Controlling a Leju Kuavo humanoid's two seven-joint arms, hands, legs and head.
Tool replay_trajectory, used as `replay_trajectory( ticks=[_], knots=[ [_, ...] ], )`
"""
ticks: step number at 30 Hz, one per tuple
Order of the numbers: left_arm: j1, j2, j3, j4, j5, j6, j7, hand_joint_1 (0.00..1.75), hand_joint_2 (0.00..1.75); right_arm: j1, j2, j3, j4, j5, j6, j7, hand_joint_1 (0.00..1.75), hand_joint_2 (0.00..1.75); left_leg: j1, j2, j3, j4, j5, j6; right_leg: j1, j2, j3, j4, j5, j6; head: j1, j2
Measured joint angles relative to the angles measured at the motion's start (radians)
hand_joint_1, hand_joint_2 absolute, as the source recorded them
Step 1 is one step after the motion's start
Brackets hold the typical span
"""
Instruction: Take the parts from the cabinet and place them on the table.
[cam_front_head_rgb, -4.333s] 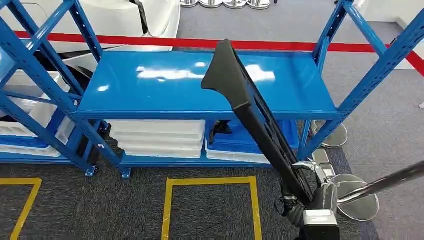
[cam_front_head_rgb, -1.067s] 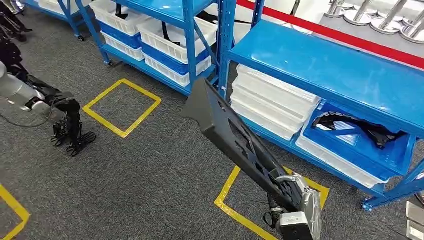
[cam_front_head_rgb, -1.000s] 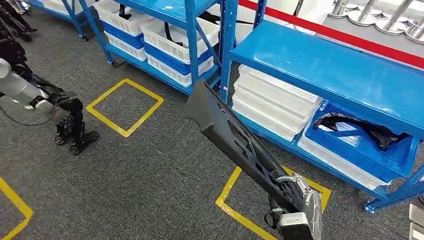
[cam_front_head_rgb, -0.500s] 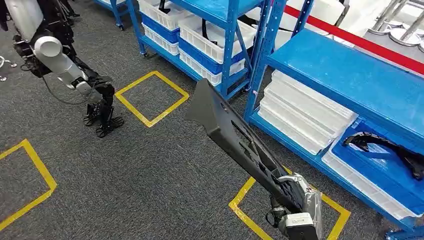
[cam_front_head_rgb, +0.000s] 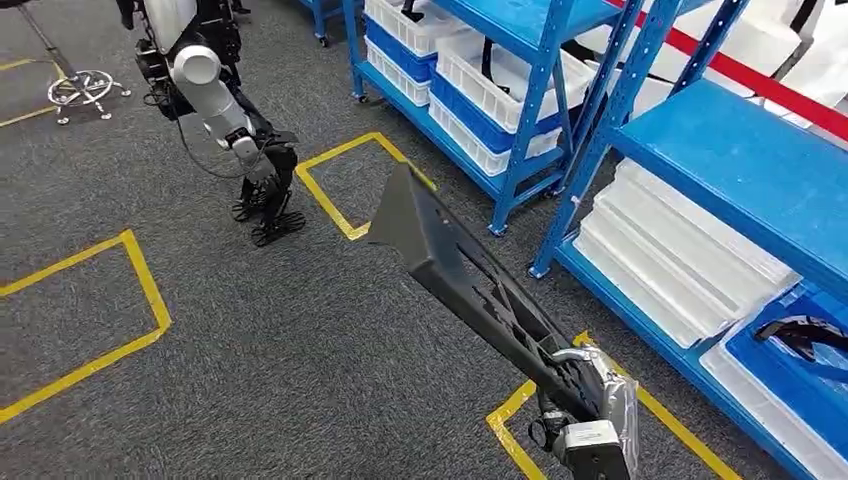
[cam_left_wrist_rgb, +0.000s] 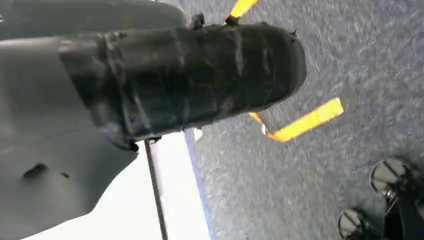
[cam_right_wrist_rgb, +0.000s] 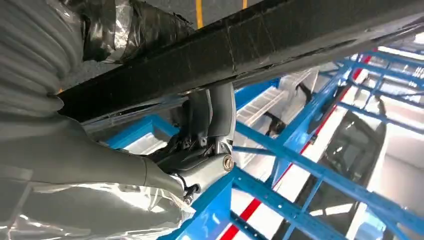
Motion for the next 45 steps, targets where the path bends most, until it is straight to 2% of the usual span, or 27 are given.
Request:
replay_trajectory(
  ticks=[1, 2, 3, 6, 8, 9, 10, 11, 13, 16, 18, 20, 22, 24, 25, 26, 27, 32, 34, 35, 37, 38, 39, 41, 42, 44, 45],
  knots=[
    [0.001, 0.005, 0.000, 0.000, 0.005, -0.001, 0.000, 0.00, 0.00, -0.003, 0.000, 0.000, 0.000, 0.000, 0.000, 0.000, 1.75, 1.75, -0.001, 0.019, 0.001, 0.009, -0.004, 0.001, -0.010, -0.016, 0.009, -0.020, 0.013, 0.001, -0.002, 0.000],
    [0.001, 0.007, 0.000, 0.000, 0.011, -0.003, 0.000, 0.00, 0.00, -0.010, 0.000, 0.003, 0.003, 0.000, 0.000, 0.002, 1.75, 1.75, -0.008, 0.086, -0.015, 0.041, -0.031, -0.003, -0.008, -0.025, 0.015, -0.031, 0.017, -0.003, -0.003, 0.000],
    [0.000, 0.010, 0.000, 0.000, 0.019, -0.006, 0.000, 0.00, 0.00, -0.018, 0.001, 0.007, 0.005, 0.000, 0.000, 0.005, 1.75, 1.75, -0.006, 0.121, -0.049, 0.109, -0.075, -0.007, -0.007, -0.039, 0.015, -0.031, 0.017, -0.006, -0.005, 0.000],
    [-0.001, 0.024, 0.002, 0.000, 0.032, -0.019, 0.000, 0.00, 0.00, -0.036, 0.001, 0.022, 0.014, 0.003, 0.000, 0.023, 1.75, 1.75, 0.004, 0.147, -0.144, 0.310, -0.160, -0.020, -0.007, -0.083, 0.012, -0.027, 0.015, -0.005, -0.005, 0.000],
    [0.000, 0.034, 0.004, 0.000, 0.040, -0.025, 0.003, 0.00, 0.00, -0.055, 0.002, 0.040, 0.022, 0.009, 0.000, 0.036, 1.75, 1.75, 0.013, 0.155, -0.116, 0.271, -0.122, -0.030, -0.008, -0.112, 0.011, -0.022, 0.011, 0.000, -0.005, 0.000],
    [0.000, 0.038, 0.005, 0.000, 0.040, -0.024, 0.004, 0.00, 0.00, -0.065, 0.004, 0.051, 0.025, 0.014, 0.000, 0.040, 1.75, 1.75, 0.015, 0.165, -0.068, 0.190, -0.083, -0.036, -0.011, -0.124, 0.010, -0.015, 0.006, 0.005, -0.005, 0.000],
    [0.000, 0.044, 0.005, 0.000, 0.040, -0.022, 0.004, 0.00, 0.00, -0.075, 0.005, 0.058, 0.027, 0.019, 0.000, 0.046, 1.75, 1.75, 0.017, 0.186, -0.002, 0.082, -0.040, -0.040, -0.016, -0.137, 0.010, -0.003, -0.001, 0.012, -0.005, 0.000],
    [-0.003, 0.045, 0.005, 0.000, 0.037, -0.020, 0.006, 0.00, 0.00, -0.082, 0.008, 0.063, 0.027, 0.027, 0.000, 0.051, 1.75, 1.75, 0.014, 0.226, 0.028, 0.024, -0.049, -0.039, -0.013, -0.146, 0.009, 0.008, -0.009, 0.023, -0.005, 0.000],
    [-0.008, 0.045, 0.005, 0.000, 0.030, -0.018, 0.009, 0.00, 0.00, -0.087, 0.010, 0.068, 0.027, 0.040, 0.000, 0.055, 1.75, 1.75, 0.011, 0.202, 0.023, 0.031, -0.044, -0.011, -0.009, -0.158, 0.007, 0.017, -0.019, 0.035, -0.006, 0.000],
    [-0.006, 0.049, 0.005, 0.000, 0.029, -0.017, 0.012, 0.00, 0.00, -0.098, 0.014, 0.080, 0.028, 0.042, 0.000, 0.057, 1.75, 1.75, 0.009, 0.173, 0.012, 0.034, -0.043, 0.010, -0.013, -0.184, 0.012, 0.015, -0.020, 0.048, -0.006, 0.000],
    [-0.005, 0.048, 0.006, 0.000, 0.029, -0.018, 0.012, 0.00, 0.00, -0.103, 0.015, 0.082, 0.027, 0.043, 0.000, 0.058, 1.75, 1.75, 0.012, 0.155, 0.010, 0.032, -0.037, 0.021, -0.019, -0.080, -0.010, 0.076, -0.073, 0.060, -0.006, 0.000],
    [-0.009, 0.048, 0.005, 0.000, 0.029, -0.019, 0.012, 0.00, 0.00, -0.103, 0.016, 0.084, 0.027, 0.044, 0.000, 0.058, 1.75, 1.75, 0.007, 0.134, 0.003, 0.033, -0.033, 0.028, -0.017, -0.050, -0.093, 0.252, -0.160, 0.058, -0.005, 0.000],
    [-0.010, 0.049, 0.005, 0.000, 0.029, -0.021, 0.012, 0.00, 0.00, -0.102, 0.016, 0.090, 0.029, 0.044, 0.000, 0.060, 1.75, 1.75, 0.000, 0.108, -0.004, 0.033, -0.029, 0.034, -0.016, -0.046, -0.165, 0.384, -0.200, 0.049, -0.005, 0.000],
    [-0.008, 0.049, 0.005, 0.000, 0.029, -0.021, 0.012, 0.00, 0.00, -0.103, 0.016, 0.095, 0.029, 0.044, 0.000, 0.061, 1.75, 1.75, -0.005, 0.081, -0.003, 0.033, -0.027, 0.035, -0.012, -0.044, -0.150, 0.336, -0.150, 0.033, -0.006, 0.000],
    [-0.007, 0.049, 0.005, 0.000, 0.029, -0.021, 0.012, 0.00, 0.00, -0.103, 0.017, 0.096, 0.029, 0.044, 0.000, 0.061, 1.75, 1.75, -0.007, 0.066, -0.001, 0.033, -0.025, 0.035, -0.007, -0.036, -0.108, 0.241, -0.093, 0.022, -0.006, 0.000],
    [-0.007, 0.048, 0.005, 0.000, 0.029, -0.021, 0.012, 0.00, 0.00, -0.103, 0.016, 0.097, 0.029, 0.044, 0.000, 0.061, 1.75, 1.75, -0.007, 0.052, 0.001, 0.033, -0.024, 0.034, 0.000, -0.012, -0.057, 0.129, -0.036, 0.009, -0.006, 0.000],
    [-0.007, 0.044, 0.005, 0.000, 0.029, -0.022, 0.012, 0.00, 0.00, -0.106, 0.016, 0.097, 0.029, 0.044, 0.000, 0.061, 1.75, 1.75, 0.000, 0.043, -0.004, 0.031, -0.021, 0.031, 0.007, 0.051, -0.023, 0.046, -0.007, -0.004, -0.006, 0.000],
    [-0.005, 0.048, 0.005, 0.000, 0.029, -0.023, 0.012, 0.00, 0.00, -0.110, 0.018, 0.104, 0.029, 0.045, 0.000, 0.061, 1.75, 1.75, 0.001, -0.009, -0.013, 0.016, -0.004, -0.001, 0.005, -0.004, -0.011, -0.001, 0.010, -0.008, -0.002, 0.000],
    [-0.005, 0.053, 0.005, 0.000, 0.029, -0.023, 0.012, 0.00, 0.00, -0.112, 0.021, 0.105, 0.029, 0.045, 0.000, 0.061, 1.75, 1.75, -0.006, 0.101, -0.045, 0.091, -0.063, -0.001, 0.004, -0.029, 0.003, -0.026, 0.022, -0.012, -0.005, 0.000],
    [-0.007, 0.055, 0.005, 0.000, 0.029, -0.023, 0.012, 0.00, 0.00, -0.112, 0.021, 0.106, 0.029, 0.045, 0.000, 0.061, 1.75, 1.75, -0.004, 0.129, -0.084, 0.173, -0.109, -0.007, 0.004, -0.045, 0.002, -0.026, 0.022, -0.012, -0.004, 0.000],
    [-0.007, 0.058, 0.005, 0.000, 0.029, -0.023, 0.013, 0.00, 0.00, -0.110, 0.021, 0.106, 0.031, 0.045, 0.000, 0.062, 1.75, 1.75, 0.002, 0.146, -0.149, 0.314, -0.166, -0.017, 0.004, -0.078, 0.000, -0.025, 0.021, -0.012, -0.004, 0.000],
    [-0.007, 0.060, 0.005, 0.000, 0.029, -0.023, 0.013, 0.00, 0.00, -0.110, 0.021, 0.106, 0.032, 0.045, 0.000, 0.062, 1.75, 1.75, 0.005, 0.149, -0.155, 0.332, -0.164, -0.023, 0.003, -0.095, -0.001, -0.023, 0.020, -0.011, -0.004, 0.000],
    [-0.006, 0.063, 0.005, 0.000, 0.028, -0.023, 0.013, 0.00, 0.00, -0.110, 0.022, 0.108, 0.032, 0.044, 0.000, 0.062, 1.75, 1.75, 0.009, 0.154, -0.131, 0.295, -0.137, -0.029, 0.001, -0.109, -0.002, -0.021, 0.018, -0.008, -0.004, 0.000],
    [-0.006, 0.071, 0.005, 0.000, 0.024, -0.023, 0.013, 0.00, 0.00, -0.111, 0.025, 0.109, 0.032, 0.043, 0.000, 0.061, 1.75, 1.75, 0.014, 0.178, -0.026, 0.120, -0.059, -0.038, -0.004, -0.133, -0.001, -0.008, 0.010, 0.002, -0.004, 0.000],
    [-0.006, 0.071, 0.005, 0.000, 0.020, -0.022, 0.013, 0.00, 0.00, -0.113, 0.026, 0.109, 0.032, 0.041, 0.000, 0.058, 1.75, 1.75, 0.014, 0.220, 0.024, 0.041, -0.040, -0.041, -0.003, -0.142, -0.002, 0.004, 0.002, 0.009, -0.005, 0.000],
    [-0.011, 0.074, 0.005, 0.000, 0.010, -0.012, 0.012, 0.00, 0.00, -0.117, 0.028, 0.112, 0.032, 0.036, 0.000, 0.048, 1.75, 1.75, 0.008, 0.207, 0.024, 0.029, -0.049, -0.010, 0.002, -0.160, -0.006, 0.020, -0.011, 0.022, -0.001, 0.000],
    [-0.010, 0.078, 0.005, 0.000, 0.006, -0.010, 0.012, 0.00, 0.00, -0.119, 0.029, 0.115, 0.032, 0.035, 0.000, 0.044, 1.75, 1.75, 0.006, 0.197, 0.019, 0.031, -0.050, -0.005, 0.001, -0.169, -0.004, 0.021, -0.012, 0.026, -0.001, 0.000]
  ],
)
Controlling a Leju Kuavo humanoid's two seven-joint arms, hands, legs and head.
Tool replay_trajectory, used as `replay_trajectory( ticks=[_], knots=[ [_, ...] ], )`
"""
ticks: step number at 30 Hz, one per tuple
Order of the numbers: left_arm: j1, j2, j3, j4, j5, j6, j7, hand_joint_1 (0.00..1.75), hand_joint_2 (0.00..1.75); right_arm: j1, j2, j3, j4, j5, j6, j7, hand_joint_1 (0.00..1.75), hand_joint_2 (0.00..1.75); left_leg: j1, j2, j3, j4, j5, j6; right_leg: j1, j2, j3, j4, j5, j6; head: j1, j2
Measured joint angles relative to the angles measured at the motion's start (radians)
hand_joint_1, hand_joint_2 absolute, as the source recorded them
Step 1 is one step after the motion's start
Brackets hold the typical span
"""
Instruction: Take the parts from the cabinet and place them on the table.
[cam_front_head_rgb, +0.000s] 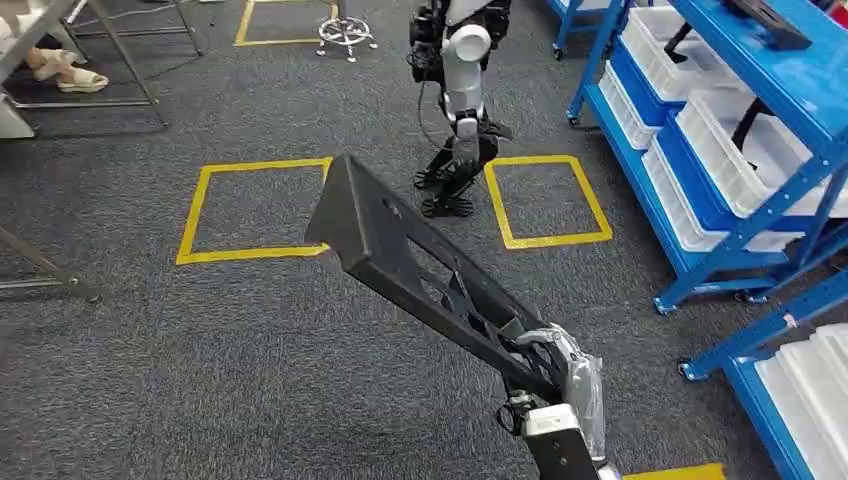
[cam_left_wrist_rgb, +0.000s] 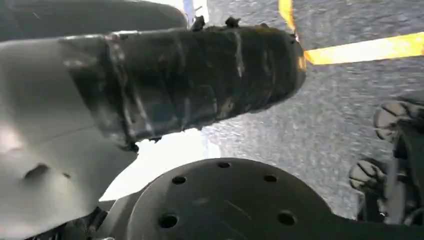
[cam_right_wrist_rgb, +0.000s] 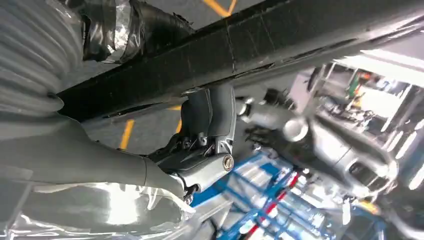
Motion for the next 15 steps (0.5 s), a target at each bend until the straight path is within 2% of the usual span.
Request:
replay_trajectory(
  ticks=[2, 3, 4, 5, 7, 8, 9, 11, 12, 13, 14, 15],
  knots=[
    [0.001, 0.005, -0.001, 0.000, -0.008, -0.001, 0.002, 0.00, 0.00, -0.004, 0.005, 0.005, 0.000, 0.000, 0.000, -0.003, 1.75, 1.75, 0.002, -0.023, -0.003, 0.000, 0.004, 0.013, -0.003, -0.020, 0.001, 0.004, -0.005, 0.010, -0.002, 0.000],
    [0.003, 0.005, -0.002, 0.000, -0.008, -0.005, 0.002, 0.00, 0.00, -0.007, 0.006, 0.007, 0.000, 0.001, 0.000, -0.005, 1.75, 1.75, 0.004, -0.033, -0.005, 0.000, 0.007, 0.018, -0.008, 0.028, -0.004, 0.022, -0.024, 0.019, 0.001, 0.000],
    [0.002, 0.005, -0.002, 0.000, -0.009, -0.010, 0.002, 0.00, 0.00, -0.006, 0.006, 0.008, 0.000, 0.003, 0.000, -0.009, 1.75, 1.75, 0.005, -0.040, -0.007, 0.000, 0.010, 0.023, -0.011, 0.078, -0.026, 0.075, -0.061, 0.022, 0.001, 0.000],
    [-0.001, 0.005, -0.003, 0.000, -0.009, -0.014, 0.002, 0.00, 0.00, -0.005, 0.006, 0.008, 0.000, 0.003, 0.000, -0.009, 1.75, 1.75, 0.004, -0.049, -0.011, 0.000, 0.012, 0.027, -0.011, 0.104, -0.066, 0.162, -0.107, 0.024, 0.001, 0.000],
    [-0.002, 0.006, -0.004, 0.000, -0.009, -0.014, 0.000, 0.00, 0.00, -0.004, 0.006, 0.011, 0.001, -0.001, 0.000, -0.010, 1.75, 1.75, 0.001, -0.073, -0.018, 0.000, 0.016, 0.032, -0.011, 0.118, -0.143, 0.319, -0.169, 0.024, 0.002, 0.000],
    [-0.002, 0.007, -0.004, 0.000, -0.009, -0.015, 0.000, 0.00, 0.00, -0.004, 0.006, 0.013, 0.001, -0.001, 0.000, -0.011, 1.75, 1.75, -0.001, -0.089, -0.020, 0.000, 0.018, 0.033, -0.011, 0.121, -0.169, 0.362, -0.174, 0.021, 0.002, 0.000],
    [-0.001, 0.008, -0.004, 0.000, -0.009, -0.018, 0.000, 0.00, 0.00, -0.005, 0.006, 0.014, 0.002, -0.002, 0.000, -0.011, 1.75, 1.75, -0.003, -0.103, -0.020, 0.000, 0.020, 0.033, -0.010, 0.124, -0.162, 0.342, -0.150, 0.014, 0.001, 0.000],
    [0.000, 0.010, -0.004, 0.000, -0.009, -0.024, -0.001, 0.00, 0.00, -0.012, 0.009, 0.016, 0.004, -0.002, 0.000, -0.011, 1.75, 1.75, -0.005, -0.128, -0.020, 0.000, 0.023, 0.031, -0.008, 0.133, -0.103, 0.207, -0.068, -0.002, 0.001, 0.000],
    [-0.002, 0.010, -0.005, 0.000, -0.008, -0.026, -0.003, 0.00, 0.00, -0.017, 0.013, 0.018, 0.004, -0.002, 0.000, -0.011, 1.75, 1.75, -0.003, -0.144, -0.020, 0.000, 0.027, 0.028, -0.005, 0.179, -0.040, 0.073, -0.006, -0.015, 0.001, 0.000],
    [-0.003, 0.009, -0.005, 0.000, -0.008, -0.027, -0.003, 0.00, 0.00, -0.020, 0.014, 0.019, 0.003, -0.002, 0.000, -0.011, 1.75, 1.75, -0.001, -0.152, -0.023, 0.000, 0.030, 0.025, -0.004, 0.233, -0.017, 0.015, 0.001, -0.020, 0.001, 0.000],
    [-0.005, 0.009, -0.005, 0.000, -0.008, -0.027, -0.003, 0.00, 0.00, -0.021, 0.014, 0.021, 0.004, -0.002, 0.000, -0.011, 1.75, 1.75, -0.002, -0.165, -0.027, -0.001, 0.033, 0.018, -0.002, 0.216, -0.015, 0.010, 0.004, -0.016, 0.001, 0.000],
    [-0.003, 0.009, -0.005, 0.000, -0.008, -0.027, -0.003, 0.00, 0.00, -0.022, 0.014, 0.022, 0.003, -0.001, 0.000, -0.011, 1.75, 1.75, 0.002, -0.174, -0.033, -0.002, 0.037, 0.012, 0.001, 0.202, -0.018, 0.010, 0.005, -0.015, 0.002, 0.000]
  ],
)
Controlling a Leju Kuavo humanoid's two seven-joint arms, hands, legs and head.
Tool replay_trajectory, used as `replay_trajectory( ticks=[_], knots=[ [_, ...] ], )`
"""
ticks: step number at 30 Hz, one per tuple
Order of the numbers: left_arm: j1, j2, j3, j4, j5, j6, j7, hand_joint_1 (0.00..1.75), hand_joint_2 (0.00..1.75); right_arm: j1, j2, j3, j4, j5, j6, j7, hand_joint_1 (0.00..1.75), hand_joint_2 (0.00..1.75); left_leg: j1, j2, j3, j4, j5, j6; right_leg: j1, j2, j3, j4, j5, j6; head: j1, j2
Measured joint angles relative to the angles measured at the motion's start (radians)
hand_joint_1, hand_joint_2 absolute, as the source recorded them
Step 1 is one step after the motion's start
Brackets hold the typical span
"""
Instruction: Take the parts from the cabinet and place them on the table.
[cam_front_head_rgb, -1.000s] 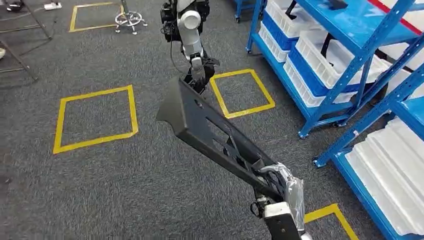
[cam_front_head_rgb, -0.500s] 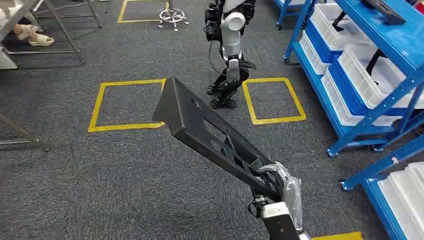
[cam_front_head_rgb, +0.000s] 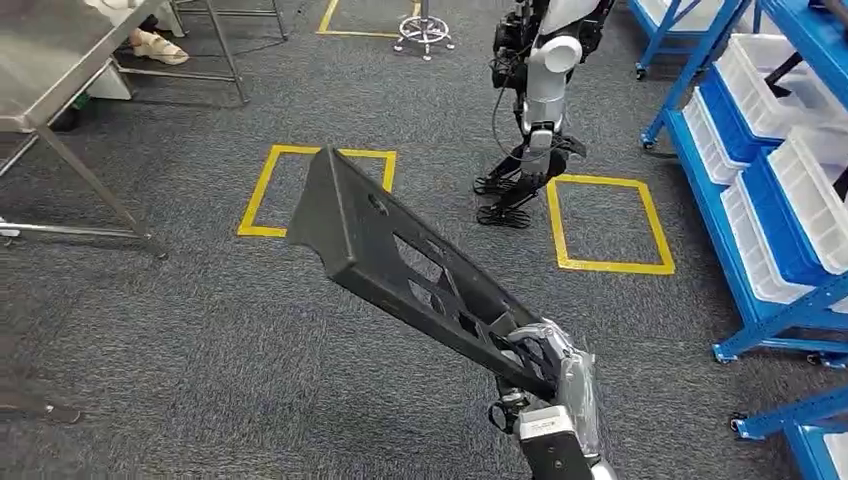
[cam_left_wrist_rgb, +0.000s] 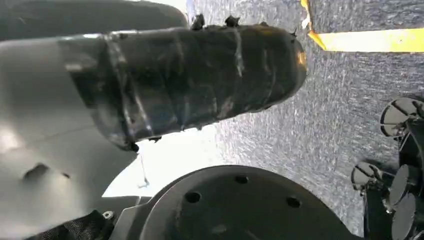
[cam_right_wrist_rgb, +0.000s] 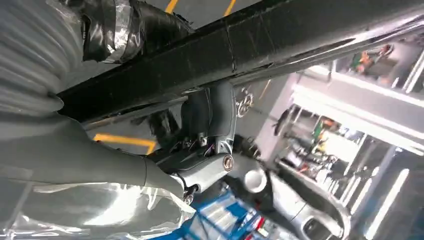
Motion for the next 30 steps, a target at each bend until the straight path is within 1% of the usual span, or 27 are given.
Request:
replay_trajectory(
  ticks=[2, 3, 4, 5, 6, 7, 8, 9, 10, 12, 13, 14, 15, 17, 18, 19, 20, 21, 22, 23, 24, 25, 26, 27, 28, 29, 30],
  knots=[
    [0.004, 0.003, 0.000, 0.000, 0.000, 0.000, 0.000, 0.00, 0.00, -0.001, 0.000, 0.000, 0.001, 0.000, 0.000, 0.000, 1.75, 1.75, 0.004, -0.020, -0.001, -0.009, 0.007, -0.013, 0.003, -0.016, 0.000, -0.002, 0.003, -0.005, 0.000, 0.000],
    [0.005, 0.006, -0.001, 0.000, 0.000, 0.000, 0.000, 0.00, 0.00, -0.004, 0.002, 0.002, 0.000, 0.000, 0.000, 0.000, 1.75, 1.75, 0.002, -0.032, -0.003, -0.013, 0.011, -0.021, -0.003, -0.030, 0.004, -0.020, 0.014, -0.012, 0.000, 0.000],
    [0.005, 0.009, -0.001, 0.000, 0.001, 0.000, -0.001, 0.00, 0.00, -0.007, 0.007, 0.002, 0.002, 0.000, 0.000, 0.000, 1.75, 1.75, -0.007, 0.039, -0.010, 0.009, -0.008, -0.017, -0.006, -0.049, 0.013, -0.037, 0.024, -0.016, -0.002, 0.000],
    [0.005, 0.011, -0.001, 0.000, 0.001, -0.004, -0.003, 0.00, 0.00, -0.007, 0.010, 0.002, 0.002, 0.002, 0.000, -0.002, 1.75, 1.75, -0.008, 0.082, -0.031, 0.057, -0.048, -0.018, -0.003, -0.061, 0.015, -0.042, 0.027, -0.020, -0.006, 0.000],
    [0.004, 0.013, -0.001, 0.000, 0.001, -0.008, -0.003, 0.00, 0.00, -0.007, 0.011, 0.002, 0.002, 0.002, 0.000, -0.002, 1.75, 1.75, -0.006, 0.106, -0.070, 0.147, -0.101, -0.022, -0.002, -0.079, 0.013, -0.042, 0.027, -0.024, -0.007, 0.000],
    [0.003, 0.014, -0.002, 0.000, 0.001, -0.008, -0.003, 0.00, 0.00, -0.004, 0.010, 0.002, 0.004, 0.002, 0.000, -0.002, 1.75, 1.75, -0.005, 0.116, -0.099, 0.221, -0.137, -0.025, -0.001, -0.095, 0.012, -0.041, 0.027, -0.024, -0.006, 0.000],
    [0.002, 0.015, -0.003, 0.000, 0.001, -0.009, -0.003, 0.00, 0.00, -0.003, 0.011, 0.002, 0.005, 0.002, 0.000, -0.002, 1.75, 1.75, -0.005, 0.120, -0.119, 0.273, -0.157, -0.027, -0.001, -0.110, 0.010, -0.041, 0.027, -0.024, -0.005, 0.000],
    [0.003, 0.016, -0.004, 0.000, 0.001, -0.009, -0.002, 0.00, 0.00, -0.003, 0.013, 0.003, 0.006, 0.002, 0.000, -0.002, 1.75, 1.75, -0.004, 0.123, -0.123, 0.294, -0.157, -0.031, -0.001, -0.128, 0.007, -0.038, 0.027, -0.024, -0.006, 0.000],
    [0.005, 0.017, -0.004, 0.000, 0.001, -0.008, -0.002, 0.00, 0.00, -0.003, 0.014, 0.003, 0.006, 0.002, 0.000, -0.002, 1.75, 1.75, -0.003, 0.127, -0.099, 0.260, -0.133, -0.034, -0.002, -0.141, 0.003, -0.034, 0.026, -0.023, -0.006, 0.000],
    [0.006, 0.020, -0.005, 0.000, 0.001, -0.006, -0.002, 0.00, 0.00, -0.004, 0.016, 0.003, 0.006, 0.002, 0.000, -0.002, 1.75, 1.75, -0.001, 0.148, -0.001, 0.100, -0.063, -0.037, -0.004, -0.166, -0.001, -0.023, 0.020, -0.016, -0.006, 0.000],
    [0.005, 0.022, -0.005, 0.000, 0.001, -0.005, -0.002, 0.00, 0.00, -0.004, 0.016, 0.003, 0.006, 0.002, 0.000, -0.002, 1.75, 1.75, -0.002, 0.192, 0.050, 0.025, -0.045, -0.036, -0.002, -0.176, -0.002, -0.014, 0.016, -0.010, -0.006, 0.000],
    [0.002, 0.022, -0.006, 0.000, 0.001, -0.005, -0.002, 0.00, 0.00, -0.004, 0.016, 0.003, 0.006, 0.003, 0.000, -0.002, 1.75, 1.75, -0.011, 0.226, 0.058, -0.002, -0.064, -0.030, 0.006, -0.183, -0.008, -0.003, 0.009, -0.003, -0.009, 0.000],
    [0.000, 0.022, -0.007, 0.000, 0.001, -0.005, -0.002, 0.00, 0.00, -0.005, 0.016, 0.003, 0.006, 0.005, 0.000, -0.002, 1.75, 1.75, -0.009, 0.200, 0.052, 0.002, -0.057, -0.011, 0.007, -0.194, -0.007, 0.003, 0.005, 0.002, -0.001, 0.000],
    [0.005, 0.021, -0.008, 0.000, 0.000, -0.003, -0.002, 0.00, 0.00, -0.004, 0.018, 0.004, 0.006, 0.007, 0.000, -0.002, 1.75, 1.75, -0.013, 0.179, 0.045, 0.004, -0.055, 0.000, 0.005, -0.215, -0.004, 0.002, 0.007, 0.009, 0.000, 0.000],
    [0.007, 0.021, -0.008, 0.000, 0.000, -0.003, -0.002, 0.00, 0.00, -0.005, 0.018, 0.004, 0.006, 0.008, 0.000, -0.002, 1.75, 1.75, -0.008, 0.168, 0.044, 0.001, -0.050, 0.009, 0.004, -0.221, -0.006, 0.008, 0.002, 0.014, 0.000, 0.000],
    [0.008, 0.019, -0.008, 0.000, 0.000, -0.003, -0.002, 0.00, 0.00, -0.005, 0.019, 0.005, 0.005, 0.008, 0.000, -0.001, 1.75, 1.75, -0.005, 0.158, 0.042, 0.001, -0.046, 0.014, -0.001, -0.155, -0.012, 0.024, -0.016, 0.028, 0.001, 0.000],
    [0.006, 0.018, -0.008, 0.000, 0.000, -0.003, -0.002, 0.00, 0.00, -0.003, 0.019, 0.005, 0.003, 0.009, 0.000, -0.001, 1.75, 1.75, -0.004, 0.149, 0.039, 0.001, -0.042, 0.020, -0.005, -0.105, -0.033, 0.074, -0.053, 0.033, 0.001, 0.000],
    [0.003, 0.018, -0.008, 0.000, 0.000, -0.003, -0.003, 0.00, 0.00, -0.001, 0.018, 0.005, 0.003, 0.008, 0.000, 0.000, 1.75, 1.75, -0.004, 0.138, 0.035, 0.001, -0.040, 0.024, -0.007, -0.087, -0.067, 0.152, -0.095, 0.036, 0.002, 0.000],
    [0.000, 0.018, -0.008, 0.000, 0.000, -0.004, -0.004, 0.00, 0.00, 0.000, 0.018, 0.006, 0.003, 0.007, 0.000, 0.002, 1.75, 1.75, -0.005, 0.124, 0.031, 0.001, -0.037, 0.027, -0.008, -0.081, -0.110, 0.244, -0.136, 0.039, 0.001, 0.000],
    [0.000, 0.018, -0.008, 0.000, 0.000, -0.007, -0.006, 0.00, 0.00, 0.002, 0.018, 0.007, 0.004, 0.006, 0.000, 0.002, 1.75, 1.75, -0.006, 0.109, 0.027, 0.001, -0.035, 0.027, -0.008, -0.080, -0.147, 0.320, -0.163, 0.038, 0.002, 0.000],
    [0.000, 0.018, -0.008, 0.000, 0.000, -0.009, -0.006, 0.00, 0.00, 0.002, 0.018, 0.009, 0.004, 0.006, 0.000, 0.003, 1.75, 1.75, -0.007, 0.095, 0.026, 0.001, -0.033, 0.026, -0.008, -0.079, -0.164, 0.352, -0.163, 0.036, 0.001, 0.000],
    [0.002, 0.018, -0.008, 0.000, 0.000, -0.011, -0.006, 0.00, 0.00, 0.002, 0.018, 0.010, 0.004, 0.006, 0.000, 0.003, 1.75, 1.75, -0.008, 0.080, 0.026, 0.001, -0.031, 0.025, -0.008, -0.079, -0.154, 0.330, -0.139, 0.031, 0.001, 0.000],
    [0.003, 0.018, -0.008, 0.000, 0.000, -0.013, -0.006, 0.00, 0.00, 0.002, 0.018, 0.011, 0.004, 0.005, 0.000, 0.004, 1.75, 1.75, -0.008, 0.067, 0.026, 0.001, -0.030, 0.024, -0.008, -0.077, -0.128, 0.274, -0.102, 0.025, 0.001, 0.000],
    [0.003, 0.018, -0.008, 0.000, 0.001, -0.015, -0.001, 0.00, 0.00, 0.001, 0.018, 0.012, 0.003, 0.006, 0.000, 0.005, 1.75, 1.75, -0.009, 0.050, 0.026, 0.001, -0.027, 0.022, -0.007, -0.065, -0.079, 0.169, -0.046, 0.015, 0.001, 0.000],
    [0.001, 0.017, -0.008, 0.000, 0.001, -0.016, 0.005, 0.00, 0.00, 0.001, 0.018, 0.012, 0.003, 0.006, 0.000, 0.006, 1.75, 1.75, -0.008, 0.037, 0.025, 0.001, -0.024, 0.020, -0.006, -0.027, -0.032, 0.073, -0.003, 0.003, 0.001, 0.000],
    [0.000, 0.014, -0.008, 0.000, 0.001, -0.018, 0.008, 0.00, 0.00, -0.001, 0.018, 0.013, 0.002, 0.006, 0.000, 0.006, 1.75, 1.75, -0.007, 0.026, 0.022, 0.002, -0.022, 0.016, -0.005, 0.026, -0.009, 0.017, 0.001, -0.008, 0.001, 0.000],
    [-0.004, 0.013, -0.008, 0.000, 0.001, -0.018, 0.010, 0.00, 0.00, 0.000, 0.018, 0.013, 0.002, 0.006, 0.000, 0.007, 1.75, 1.75, -0.007, 0.014, 0.017, 0.003, -0.020, 0.011, -0.007, 0.016, -0.006, 0.005, 0.001, -0.006, 0.000, 0.000]
  ],
)
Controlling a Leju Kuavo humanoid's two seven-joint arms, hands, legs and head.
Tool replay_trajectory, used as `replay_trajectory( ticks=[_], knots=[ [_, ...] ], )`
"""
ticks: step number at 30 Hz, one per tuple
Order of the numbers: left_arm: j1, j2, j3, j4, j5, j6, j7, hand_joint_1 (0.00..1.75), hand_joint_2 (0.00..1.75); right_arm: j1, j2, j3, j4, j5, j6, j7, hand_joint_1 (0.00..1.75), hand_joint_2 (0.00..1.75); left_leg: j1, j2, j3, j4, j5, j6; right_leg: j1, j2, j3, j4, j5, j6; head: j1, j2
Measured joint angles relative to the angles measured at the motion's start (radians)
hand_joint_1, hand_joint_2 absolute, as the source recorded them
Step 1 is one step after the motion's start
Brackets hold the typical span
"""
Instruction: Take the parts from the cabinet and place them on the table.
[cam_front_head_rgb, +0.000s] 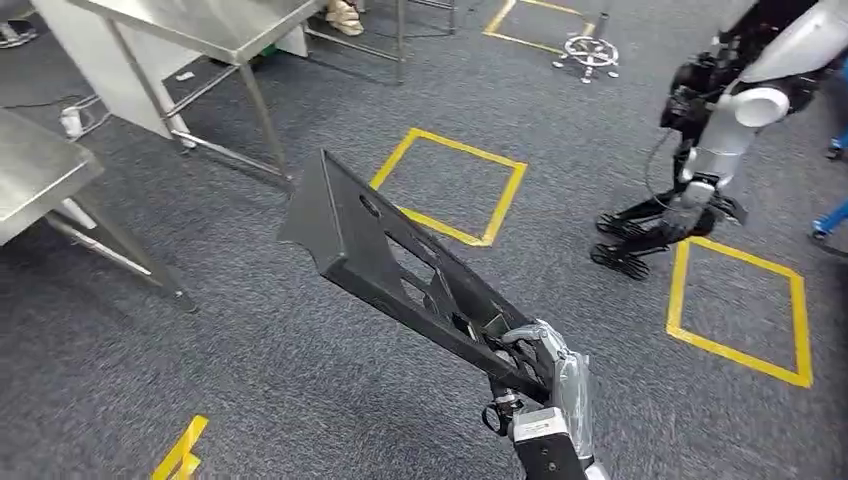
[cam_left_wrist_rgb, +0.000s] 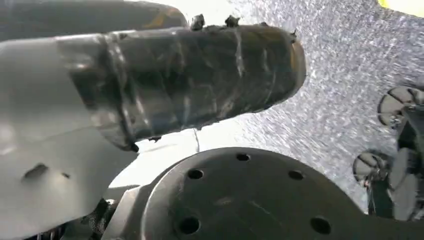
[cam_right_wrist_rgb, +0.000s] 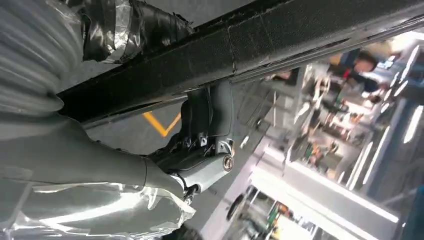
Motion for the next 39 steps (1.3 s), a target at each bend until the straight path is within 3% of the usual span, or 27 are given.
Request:
replay_trajectory(
  ticks=[3, 4, 5, 6, 8, 9, 10, 12, 13, 14, 15, 18, 19, 21, 22, 24, 25, 26, 28, 29, 30, 32, 34, 35, 36, 37, 39],
  knots=[
    [0.006, 0.000, 0.000, 0.000, 0.000, 0.002, 0.003, 0.00, 0.00, -0.003, -0.001, 0.001, 0.000, -0.001, 0.000, 0.004, 1.75, 1.75, 0.007, -0.035, -0.008, -0.014, 0.012, -0.024, 0.005, -0.036, 0.002, -0.012, 0.008, -0.006, 0.003, 0.000],
    [0.006, 0.003, 0.000, 0.000, 0.000, 0.003, 0.005, 0.00, 0.00, -0.005, 0.000, 0.001, 0.000, -0.002, 0.000, 0.005, 1.75, 1.75, 0.005, -0.006, -0.008, -0.007, 0.008, -0.022, -0.004, -0.052, 0.010, -0.036, 0.023, -0.006, 0.000, 0.000],
    [0.007, 0.003, 0.000, 0.000, 0.000, 0.002, 0.006, 0.00, 0.00, -0.005, 0.000, 0.001, 0.000, -0.001, 0.000, 0.006, 1.75, 1.75, 0.000, 0.055, -0.022, 0.019, -0.021, -0.026, -0.003, -0.063, 0.016, -0.047, 0.027, -0.010, -0.001, 0.000],
    [0.006, 0.004, 0.000, 0.000, 0.000, 0.000, 0.006, 0.00, 0.00, -0.005, 0.000, 0.001, 0.000, 0.000, 0.000, 0.007, 1.75, 1.75, 0.001, 0.085, -0.053, 0.085, -0.066, -0.029, -0.002, -0.079, 0.016, -0.049, 0.029, -0.013, -0.001, 0.000],
    [0.005, 0.004, 0.000, 0.000, 0.000, -0.003, 0.006, 0.00, 0.00, -0.002, 0.000, 0.001, 0.000, 0.002, 0.000, 0.015, 1.75, 1.75, 0.003, 0.105, -0.120, 0.240, -0.138, -0.038, -0.002, -0.112, 0.015, -0.048, 0.028, -0.014, -0.002, 0.000],
    [0.006, 0.004, 0.000, 0.000, 0.000, -0.005, 0.007, 0.00, 0.00, -0.002, 0.000, 0.001, 0.000, 0.003, 0.000, 0.015, 1.75, 1.75, 0.004, 0.107, -0.138, 0.287, -0.149, -0.044, -0.002, -0.128, 0.013, -0.047, 0.027, -0.014, -0.001, 0.000],
    [0.007, 0.004, 0.000, 0.000, 0.000, -0.006, 0.007, 0.00, 0.00, -0.002, 0.000, 0.001, 0.000, 0.004, 0.000, 0.016, 1.75, 1.75, 0.006, 0.110, -0.131, 0.283, -0.137, -0.049, -0.002, -0.142, 0.011, -0.044, 0.027, -0.013, -0.002, 0.000],
    [0.009, 0.006, 0.000, 0.000, 0.000, -0.006, 0.010, 0.00, 0.00, -0.002, 0.000, 0.002, 0.000, 0.006, 0.000, 0.018, 1.75, 1.75, 0.010, 0.126, -0.052, 0.149, -0.066, -0.056, -0.005, -0.167, 0.007, -0.033, 0.021, -0.006, -0.002, 0.000],
    [0.009, 0.007, 0.000, 0.000, 0.000, -0.006, 0.011, 0.00, 0.00, -0.002, 0.000, 0.002, 0.000, 0.008, 0.000, 0.020, 1.75, 1.75, 0.011, 0.152, 0.006, 0.054, -0.031, -0.058, -0.006, -0.179, 0.006, -0.024, 0.015, -0.001, -0.002, 0.000],
    [0.007, 0.007, 0.000, 0.000, 0.000, -0.005, 0.011, 0.00, 0.00, -0.002, 0.000, 0.002, 0.000, 0.010, 0.000, 0.021, 1.75, 1.75, 0.009, 0.200, 0.037, -0.005, -0.040, -0.057, -0.003, -0.189, 0.005, -0.013, 0.009, 0.006, -0.002, 0.000],
    [0.006, 0.006, 0.000, 0.000, 0.000, -0.005, 0.012, 0.00, 0.00, -0.004, 0.000, 0.002, 0.000, 0.011, 0.000, 0.022, 1.75, 1.75, 0.007, 0.187, 0.035, -0.005, -0.035, -0.039, 0.003, -0.195, 0.002, -0.002, 0.001, 0.013, -0.001, 0.000],
    [0.011, 0.005, 0.000, 0.000, 0.000, -0.004, 0.018, 0.00, 0.00, -0.004, -0.001, 0.005, 0.000, 0.014, 0.000, 0.026, 1.75, 1.75, 0.001, 0.153, 0.024, 0.000, -0.032, -0.020, -0.001, -0.220, 0.005, -0.004, 0.004, 0.024, 0.002, 0.000],
    [0.011, 0.005, 0.000, 0.000, 0.000, -0.004, 0.018, 0.00, 0.00, -0.005, -0.002, 0.004, -0.001, 0.014, 0.000, 0.028, 1.75, 1.75, 0.007, 0.142, 0.025, -0.003, -0.026, -0.010, -0.002, -0.220, 0.003, 0.001, -0.003, 0.031, 0.002, 0.000],
    [0.009, 0.002, 0.000, 0.000, 0.000, -0.004, 0.018, 0.00, 0.00, -0.005, -0.002, 0.005, -0.005, 0.014, 0.000, 0.028, 1.75, 1.75, 0.010, 0.125, 0.018, -0.003, -0.020, -0.001, -0.008, -0.128, -0.026, 0.081, -0.065, 0.044, 0.003, 0.000],
    [0.006, 0.001, 0.000, 0.000, 0.000, -0.004, 0.018, 0.00, 0.00, -0.004, -0.003, 0.005, -0.005, 0.014, 0.000, 0.028, 1.75, 1.75, 0.010, 0.114, 0.013, -0.003, -0.017, 0.003, -0.009, -0.110, -0.067, 0.169, -0.112, 0.047, 0.003, 0.000],
    [0.006, 0.000, 0.000, 0.000, 0.000, -0.004, 0.018, 0.00, 0.00, -0.002, -0.004, 0.005, -0.005, 0.014, 0.000, 0.029, 1.75, 1.75, 0.009, 0.088, 0.005, -0.002, -0.011, 0.006, -0.009, -0.100, -0.137, 0.316, -0.166, 0.048, 0.003, 0.000],
    [0.006, -0.001, 0.000, 0.000, 0.000, -0.004, 0.018, 0.00, 0.00, -0.001, -0.004, 0.005, -0.005, 0.014, 0.000, 0.029, 1.75, 1.75, 0.008, 0.073, 0.003, -0.002, -0.009, 0.005, -0.009, -0.098, -0.147, 0.333, -0.159, 0.045, 0.003, 0.000],
    [0.008, -0.001, 0.000, 0.000, 0.000, -0.005, 0.018, 0.00, 0.00, -0.001, -0.004, 0.005, -0.005, 0.014, 0.000, 0.029, 1.75, 1.75, 0.008, 0.058, 0.002, -0.002, -0.007, 0.003, -0.009, -0.094, -0.131, 0.297, -0.128, 0.039, 0.003, 0.000],
    [0.008, -0.001, 0.000, 0.000, 0.000, -0.006, 0.019, 0.00, 0.00, -0.002, -0.005, 0.005, -0.006, 0.015, 0.000, 0.034, 1.75, 1.75, 0.007, 0.029, 0.002, -0.002, -0.002, -0.001, -0.008, -0.071, -0.048, 0.124, -0.035, 0.020, 0.003, 0.000],
    [0.007, -0.003, -0.001, 0.000, 0.000, -0.008, 0.021, 0.00, 0.00, -0.004, -0.005, 0.005, -0.006, 0.016, 0.000, 0.036, 1.75, 1.75, 0.008, 0.018, 0.001, -0.002, 0.001, -0.003, -0.006, -0.031, -0.007, 0.039, -0.002, 0.007, 0.003, 0.000],
    [0.005, -0.009, -0.002, 0.000, 0.000, -0.011, 0.024, 0.00, 0.00, -0.006, -0.005, 0.005, -0.008, 0.016, 0.000, 0.039, 1.75, 1.75, 0.003, 0.008, -0.006, 0.000, 0.003, -0.010, -0.007, 0.016, 0.007, 0.000, -0.008, -0.002, 0.000, 0.000],
    [0.006, -0.011, -0.002, 0.000, 0.000, -0.010, 0.025, 0.00, 0.00, -0.008, -0.005, 0.006, -0.010, 0.017, 0.000, 0.041, 1.75, 1.75, 0.018, -0.012, -0.014, -0.003, 0.009, -0.023, 0.002, -0.016, 0.004, -0.001, -0.004, 0.002, 0.005, 0.000],
    [0.011, -0.008, -0.002, 0.000, 0.000, -0.010, 0.030, 0.00, 0.00, -0.010, -0.005, 0.007, -0.014, 0.016, 0.000, 0.048, 1.75, 1.75, 0.017, -0.038, -0.014, -0.019, 0.020, -0.042, -0.002, -0.040, 0.011, -0.023, 0.008, -0.003, 0.006, 0.000],
    [0.011, -0.006, -0.002, 0.000, 0.000, -0.009, 0.032, 0.00, 0.00, -0.009, -0.005, 0.007, -0.014, 0.016, 0.000, 0.050, 1.75, 1.75, 0.014, 0.010, -0.018, -0.007, 0.008, -0.038, -0.008, -0.060, 0.019, -0.043, 0.021, -0.003, 0.006, 0.000],
    [0.010, -0.004, -0.002, 0.000, 0.000, -0.007, 0.035, 0.00, 0.00, -0.010, -0.005, 0.008, -0.015, 0.018, 0.000, 0.050, 1.75, 1.75, 0.011, 0.059, -0.038, 0.037, -0.030, -0.038, -0.007, -0.071, 0.021, -0.050, 0.024, -0.009, 0.001, 0.000],
    [0.009, -0.004, -0.002, 0.000, 0.000, -0.006, 0.037, 0.00, 0.00, -0.008, -0.005, 0.008, -0.015, 0.018, 0.000, 0.053, 1.75, 1.75, 0.012, 0.086, -0.070, 0.111, -0.074, -0.041, -0.006, -0.087, 0.020, -0.050, 0.026, -0.010, 0.002, 0.000],
    [0.010, -0.004, -0.002, 0.000, 0.000, -0.003, 0.043, 0.00, 0.00, -0.007, -0.006, 0.008, -0.015, 0.018, 0.000, 0.059, 1.75, 1.75, 0.012, 0.107, -0.132, 0.263, -0.141, -0.048, -0.005, -0.119, 0.018, -0.050, 0.025, -0.011, 0.002, 0.000]
  ],
)
